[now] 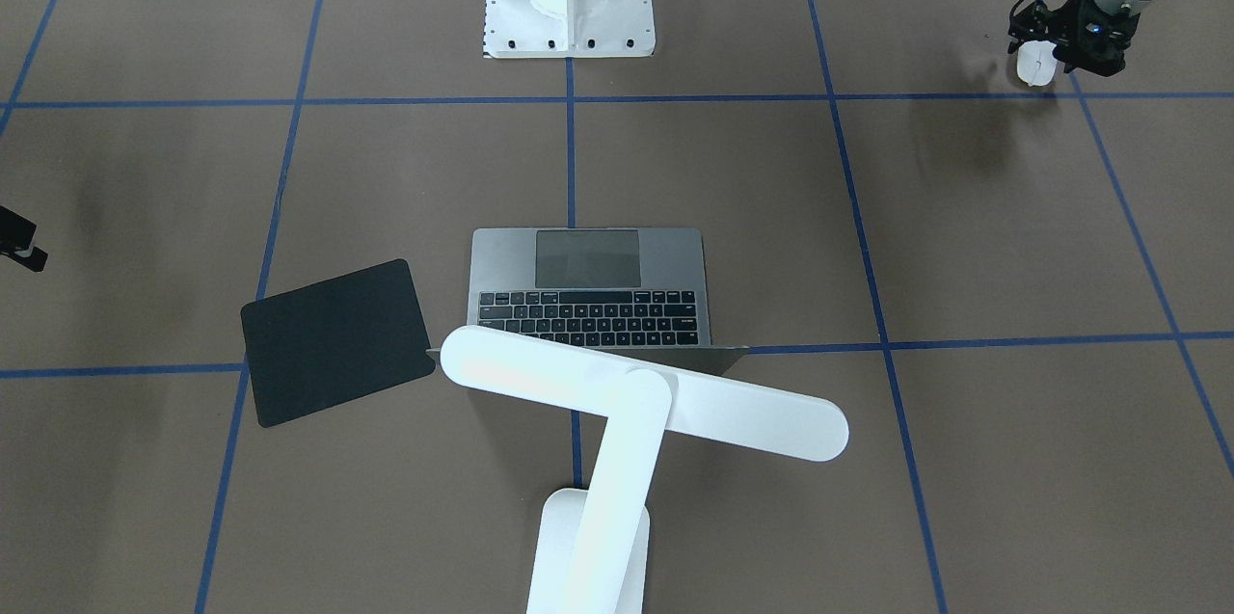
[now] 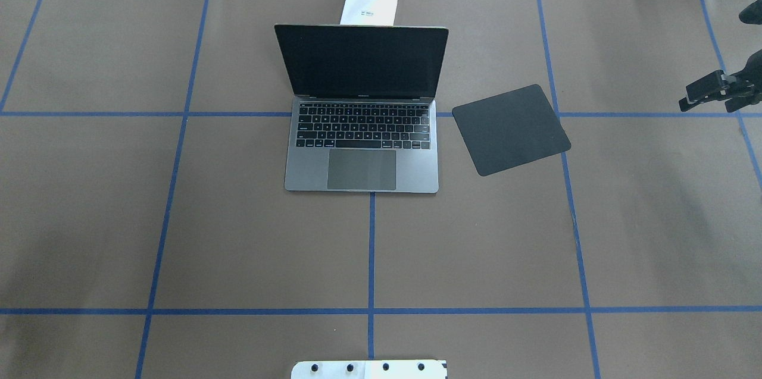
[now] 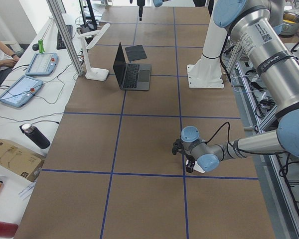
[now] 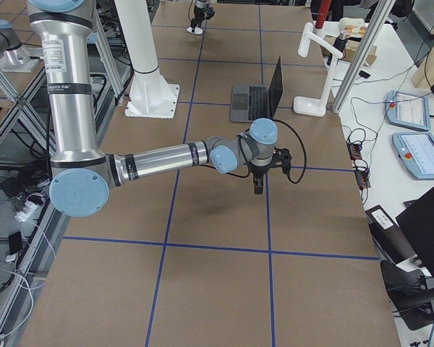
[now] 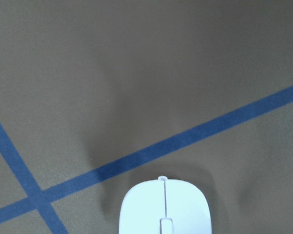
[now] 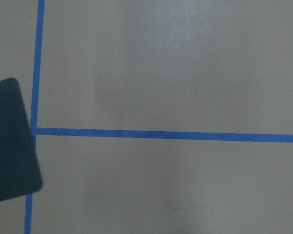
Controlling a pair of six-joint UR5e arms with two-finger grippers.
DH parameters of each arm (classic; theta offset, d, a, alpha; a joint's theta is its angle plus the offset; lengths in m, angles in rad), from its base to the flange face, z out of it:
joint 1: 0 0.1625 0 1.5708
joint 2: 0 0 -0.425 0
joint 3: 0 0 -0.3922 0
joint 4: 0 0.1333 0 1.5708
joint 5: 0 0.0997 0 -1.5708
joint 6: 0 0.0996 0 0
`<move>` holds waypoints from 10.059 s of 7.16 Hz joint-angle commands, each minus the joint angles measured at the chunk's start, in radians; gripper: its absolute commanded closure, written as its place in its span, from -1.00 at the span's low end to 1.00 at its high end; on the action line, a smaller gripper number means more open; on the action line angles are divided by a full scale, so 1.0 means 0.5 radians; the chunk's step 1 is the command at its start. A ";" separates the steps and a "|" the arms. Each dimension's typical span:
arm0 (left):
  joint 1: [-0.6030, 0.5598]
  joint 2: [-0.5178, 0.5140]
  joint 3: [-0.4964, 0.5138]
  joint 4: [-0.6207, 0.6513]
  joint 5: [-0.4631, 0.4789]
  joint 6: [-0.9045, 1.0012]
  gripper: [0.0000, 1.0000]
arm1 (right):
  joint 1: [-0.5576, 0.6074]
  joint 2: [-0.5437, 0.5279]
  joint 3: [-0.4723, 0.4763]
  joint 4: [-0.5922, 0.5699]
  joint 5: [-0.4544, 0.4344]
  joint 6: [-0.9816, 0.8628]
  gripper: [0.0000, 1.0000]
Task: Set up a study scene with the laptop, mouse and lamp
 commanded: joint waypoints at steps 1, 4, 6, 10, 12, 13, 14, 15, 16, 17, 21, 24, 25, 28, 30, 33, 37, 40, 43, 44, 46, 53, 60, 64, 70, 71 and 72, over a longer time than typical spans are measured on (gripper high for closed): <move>0.053 0.000 0.019 -0.002 0.035 -0.039 -0.99 | 0.000 0.002 0.000 -0.007 0.000 0.001 -0.98; 0.062 0.003 0.019 -0.002 0.038 -0.058 0.06 | 0.000 0.012 0.006 -0.010 0.034 0.001 -0.98; 0.062 0.003 0.010 -0.087 0.035 -0.088 0.93 | 0.003 0.012 0.006 -0.010 0.046 0.001 -0.98; 0.031 -0.171 -0.122 -0.079 0.026 -0.101 1.00 | 0.000 0.055 -0.021 -0.020 0.046 0.001 -0.98; 0.031 -0.349 -0.152 -0.058 0.017 -0.235 1.00 | 0.000 0.058 -0.030 -0.020 0.040 0.001 -0.98; 0.025 -0.441 -0.216 0.031 0.017 -0.257 1.00 | -0.003 0.058 -0.046 -0.013 0.037 -0.002 -0.98; 0.010 -0.536 -0.417 0.338 0.017 -0.263 1.00 | -0.003 0.079 -0.061 -0.019 0.034 -0.002 -0.98; -0.005 -0.701 -0.559 0.627 0.023 -0.276 1.00 | -0.003 0.085 -0.076 -0.017 0.034 -0.002 -0.98; -0.002 -0.948 -0.573 0.812 0.035 -0.400 1.00 | -0.006 0.085 -0.089 -0.013 0.031 -0.002 -0.98; 0.007 -1.221 -0.573 1.045 0.038 -0.526 1.00 | -0.006 0.085 -0.098 -0.013 0.031 -0.002 -0.98; 0.215 -2.571 -0.180 2.093 0.371 -0.854 1.00 | -0.006 0.119 -0.153 -0.007 0.031 -0.002 -0.98; 0.255 -3.617 1.070 1.941 0.522 -1.146 1.00 | -0.006 0.119 -0.165 -0.007 0.031 -0.002 -0.98; 0.280 -3.817 1.454 1.706 0.632 -1.223 1.00 | -0.006 0.119 -0.165 -0.007 0.031 -0.002 -0.98; 0.317 -4.181 2.199 1.180 1.010 -1.236 1.00 | -0.006 0.119 -0.153 -0.010 0.040 0.004 -0.98; 0.314 -4.240 2.412 0.965 1.185 -1.227 1.00 | -0.006 0.119 -0.147 -0.010 0.040 0.007 -0.98; 0.311 -4.273 2.516 0.869 1.302 -1.218 0.56 | -0.006 0.116 -0.138 -0.013 0.040 0.007 -0.98; 0.311 -4.277 2.547 0.808 1.324 -1.218 -0.73 | -0.006 0.119 -0.153 -0.010 0.043 0.004 -0.98; 0.308 -4.283 2.544 0.774 1.327 -1.221 -0.98 | -0.006 0.116 -0.144 -0.016 0.046 0.007 -0.98; 0.247 -4.274 2.300 0.938 1.196 -1.215 -0.98 | -0.006 0.122 -0.162 -0.007 0.031 -0.002 -0.98; 0.222 -4.079 1.943 1.152 1.091 -1.211 -0.98 | -0.006 0.122 -0.165 -0.007 0.025 -0.008 -0.98; 0.091 -3.448 1.127 1.405 0.770 -1.038 -0.98 | -0.009 0.165 -0.211 -0.001 0.015 -0.014 -0.98; -0.940 -1.787 0.124 1.403 -0.265 0.200 -0.98 | -0.003 0.184 -0.190 0.002 -0.119 0.004 -0.98; -1.407 -1.617 0.455 1.455 -0.330 0.847 -0.98 | 0.006 -0.074 0.055 -0.001 -0.132 -0.017 -0.98; -1.478 -1.519 0.403 1.446 -0.428 0.847 -0.98 | 0.006 -0.163 0.059 0.002 -0.123 -0.024 -0.98; -1.463 -1.509 0.436 1.452 -0.428 0.908 -0.99 | 0.006 -0.145 0.043 -0.016 -0.129 -0.014 -0.98; -1.463 -1.524 0.443 1.470 -0.437 0.927 -0.99 | 0.003 -0.142 0.040 -0.020 -0.135 -0.011 -0.98; -1.463 -1.558 0.418 1.604 -0.447 0.927 -0.98 | 0.003 -0.145 0.037 -0.020 -0.174 -0.008 -0.98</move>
